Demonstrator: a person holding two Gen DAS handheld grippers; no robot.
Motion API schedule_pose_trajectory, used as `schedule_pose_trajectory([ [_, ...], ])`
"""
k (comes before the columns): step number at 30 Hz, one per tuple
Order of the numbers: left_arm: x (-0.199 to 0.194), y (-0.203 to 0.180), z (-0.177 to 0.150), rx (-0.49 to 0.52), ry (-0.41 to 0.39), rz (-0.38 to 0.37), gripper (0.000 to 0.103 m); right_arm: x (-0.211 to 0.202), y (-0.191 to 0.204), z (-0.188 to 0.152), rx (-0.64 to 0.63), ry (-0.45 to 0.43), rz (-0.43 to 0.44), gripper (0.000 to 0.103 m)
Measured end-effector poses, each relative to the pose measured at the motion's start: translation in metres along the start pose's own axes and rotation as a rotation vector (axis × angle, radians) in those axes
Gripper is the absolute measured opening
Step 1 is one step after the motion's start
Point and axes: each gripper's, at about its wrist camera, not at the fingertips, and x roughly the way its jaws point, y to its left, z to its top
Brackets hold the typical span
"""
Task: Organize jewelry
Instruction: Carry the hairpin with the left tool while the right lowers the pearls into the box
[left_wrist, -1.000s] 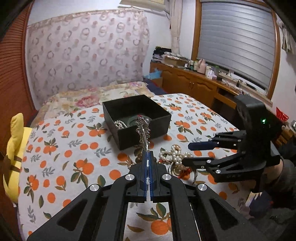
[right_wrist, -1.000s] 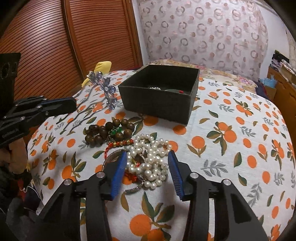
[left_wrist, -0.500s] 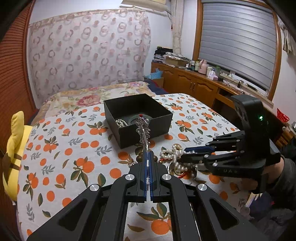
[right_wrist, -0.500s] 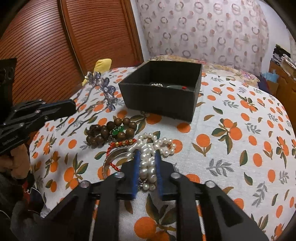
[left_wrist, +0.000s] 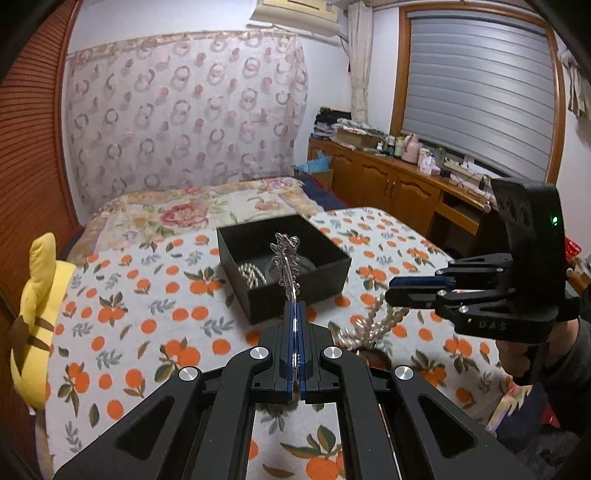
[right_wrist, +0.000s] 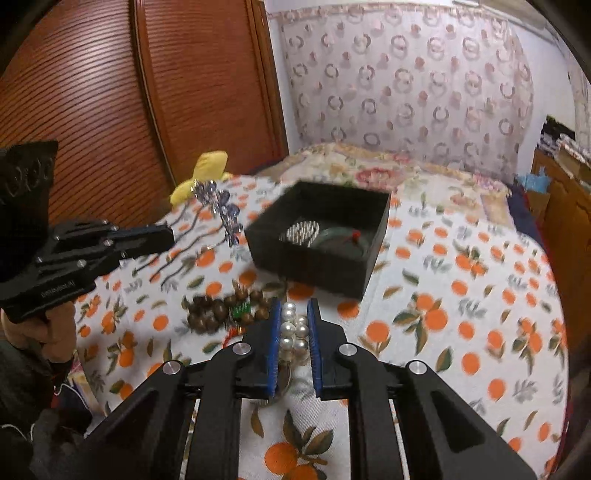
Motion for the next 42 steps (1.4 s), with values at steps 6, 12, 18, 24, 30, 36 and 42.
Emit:
schedule_pose_trajectory([
  [6,-0.005,-0.002,0.019,0.01,-0.038,0.006,0.001,-0.017,0.0,0.026,-0.035,-0.053,-0.028,0.016],
  [12,0.002,-0.001,0.035,0.015,-0.05,0.014,0.001,-0.025,-0.001,0.05,-0.069,-0.089,-0.044,0.016],
  [18,0.016,0.003,0.048,0.019,-0.05,0.018,0.001,-0.034,-0.003,0.079,-0.1,-0.145,-0.045,0.016],
  [24,0.039,0.012,0.057,0.004,-0.026,0.024,0.001,-0.032,-0.009,0.11,-0.123,-0.181,-0.048,0.016],
  [30,0.058,0.019,0.057,-0.01,-0.002,0.031,0.001,-0.014,-0.018,0.129,-0.134,-0.173,-0.033,0.016],
  [36,0.076,0.026,0.057,-0.017,0.025,0.033,0.001,0.01,-0.024,0.134,-0.132,-0.156,-0.01,0.016],
  [42,0.088,0.032,0.064,-0.024,0.035,0.035,0.001,0.043,-0.036,0.127,-0.103,-0.095,0.014,0.016],
])
